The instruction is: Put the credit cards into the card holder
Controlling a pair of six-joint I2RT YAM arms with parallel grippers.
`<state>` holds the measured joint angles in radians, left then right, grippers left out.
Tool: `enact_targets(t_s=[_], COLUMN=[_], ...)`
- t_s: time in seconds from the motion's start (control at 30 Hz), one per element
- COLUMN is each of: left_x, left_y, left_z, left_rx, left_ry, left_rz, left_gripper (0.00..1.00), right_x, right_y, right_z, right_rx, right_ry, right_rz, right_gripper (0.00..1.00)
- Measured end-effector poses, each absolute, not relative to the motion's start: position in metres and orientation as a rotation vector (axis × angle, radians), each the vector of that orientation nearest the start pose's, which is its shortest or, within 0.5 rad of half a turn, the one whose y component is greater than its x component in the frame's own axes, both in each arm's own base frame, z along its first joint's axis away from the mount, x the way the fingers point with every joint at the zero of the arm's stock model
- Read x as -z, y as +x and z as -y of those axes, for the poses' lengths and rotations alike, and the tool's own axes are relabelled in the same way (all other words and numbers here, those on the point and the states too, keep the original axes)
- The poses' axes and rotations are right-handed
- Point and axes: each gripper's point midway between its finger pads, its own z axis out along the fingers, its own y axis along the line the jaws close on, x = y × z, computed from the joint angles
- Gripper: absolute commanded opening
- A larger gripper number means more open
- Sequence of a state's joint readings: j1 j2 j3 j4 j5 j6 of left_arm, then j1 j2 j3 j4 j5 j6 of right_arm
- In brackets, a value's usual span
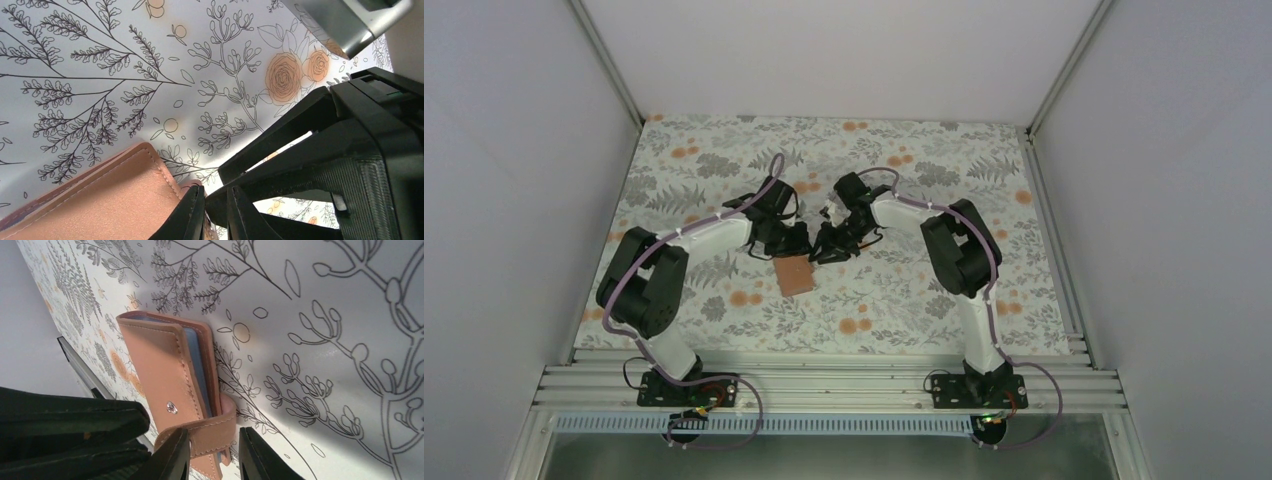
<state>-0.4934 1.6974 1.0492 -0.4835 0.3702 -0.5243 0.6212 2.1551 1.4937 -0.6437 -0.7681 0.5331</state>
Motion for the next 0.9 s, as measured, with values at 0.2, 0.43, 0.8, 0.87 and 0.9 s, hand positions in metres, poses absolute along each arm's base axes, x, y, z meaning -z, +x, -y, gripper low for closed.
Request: enact_targets(t_s=[0.2, 0.43, 0.8, 0.87, 0.9], left_x=[-0.0599, -0.0589, -0.0581, -0.0578, -0.0575], left_y=[0.3089, 0.3071, 0.305, 0.3047, 0.3045], left_z=[0.2369, 0.2383, 0.2394, 0.2388, 0.2386], left_rx=[0.755, 0.739, 0.732, 0.725, 0.72], left_ry=[0.09, 0.104, 0.117, 0.117, 0.118], left_rz=[-2.842, -2.844, -2.848, -2.85, -2.851], left_gripper=[0.23, 0.22, 0.17, 0.17, 0.17], right_x=[-0.0369, -0.0357, -0.0322, -0.0322, -0.0322], right_y=[0.2919, 0.2886, 0.2861, 0.2863, 0.2864], right_z=[-0.3555, -0.3532, -0.3515, -0.3516, -0.3517], right_rx=[-1.262, -1.26, -1.258, -1.259, -1.259], right_ry=[-0.294, -0.279, -0.259, -0.258, -0.258], right_rz=[-3.091, -3.1, -3.112, -3.111, -3.11], right_gripper=[0.27, 0.22, 0.2, 0.2, 0.2])
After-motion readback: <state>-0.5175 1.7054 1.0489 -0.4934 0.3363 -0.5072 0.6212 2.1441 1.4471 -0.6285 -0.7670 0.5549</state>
